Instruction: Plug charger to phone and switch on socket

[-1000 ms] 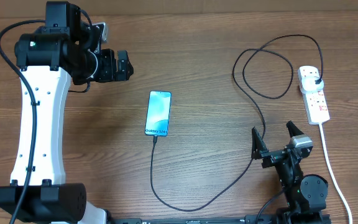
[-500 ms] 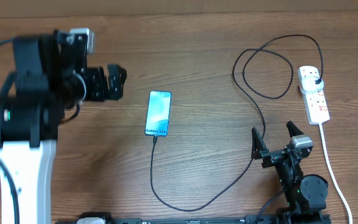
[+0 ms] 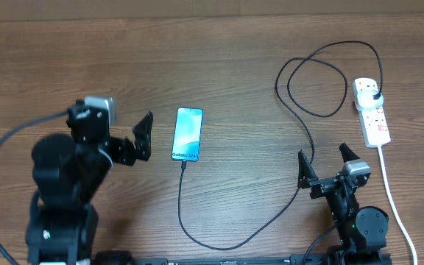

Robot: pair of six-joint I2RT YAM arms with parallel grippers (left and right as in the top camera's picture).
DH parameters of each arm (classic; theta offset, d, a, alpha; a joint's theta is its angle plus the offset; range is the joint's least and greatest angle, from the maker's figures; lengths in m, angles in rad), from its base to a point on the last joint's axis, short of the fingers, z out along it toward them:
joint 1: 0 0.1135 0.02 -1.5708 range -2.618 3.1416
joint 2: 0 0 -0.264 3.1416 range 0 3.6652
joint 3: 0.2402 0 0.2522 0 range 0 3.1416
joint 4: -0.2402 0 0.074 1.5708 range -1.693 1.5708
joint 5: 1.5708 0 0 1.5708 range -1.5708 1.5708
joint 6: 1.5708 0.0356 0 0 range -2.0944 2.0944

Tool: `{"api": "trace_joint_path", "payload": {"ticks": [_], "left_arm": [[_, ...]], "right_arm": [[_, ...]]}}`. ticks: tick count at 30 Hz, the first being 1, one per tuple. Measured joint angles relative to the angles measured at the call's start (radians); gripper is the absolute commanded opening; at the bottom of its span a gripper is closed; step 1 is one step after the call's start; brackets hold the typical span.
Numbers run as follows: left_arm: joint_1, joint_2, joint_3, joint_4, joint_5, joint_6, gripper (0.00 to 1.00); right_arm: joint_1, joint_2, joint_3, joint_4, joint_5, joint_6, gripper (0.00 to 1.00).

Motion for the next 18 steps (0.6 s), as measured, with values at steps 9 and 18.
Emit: {"api": "trace_joint_path", "payload": {"ticks": [9,18], "left_arm": [[0.000,-0.222,-0.306,0.344,0.000,0.055,1.00],[0.000,-0.430,-0.562,0.505,0.000,0.108,1.00]], "right_arm": [[0.000,0.000,0.000,0.000,0.000,0.000,1.00],[0.000,0.000,0.000,-0.001,0.000,0.000,1.00]]}}
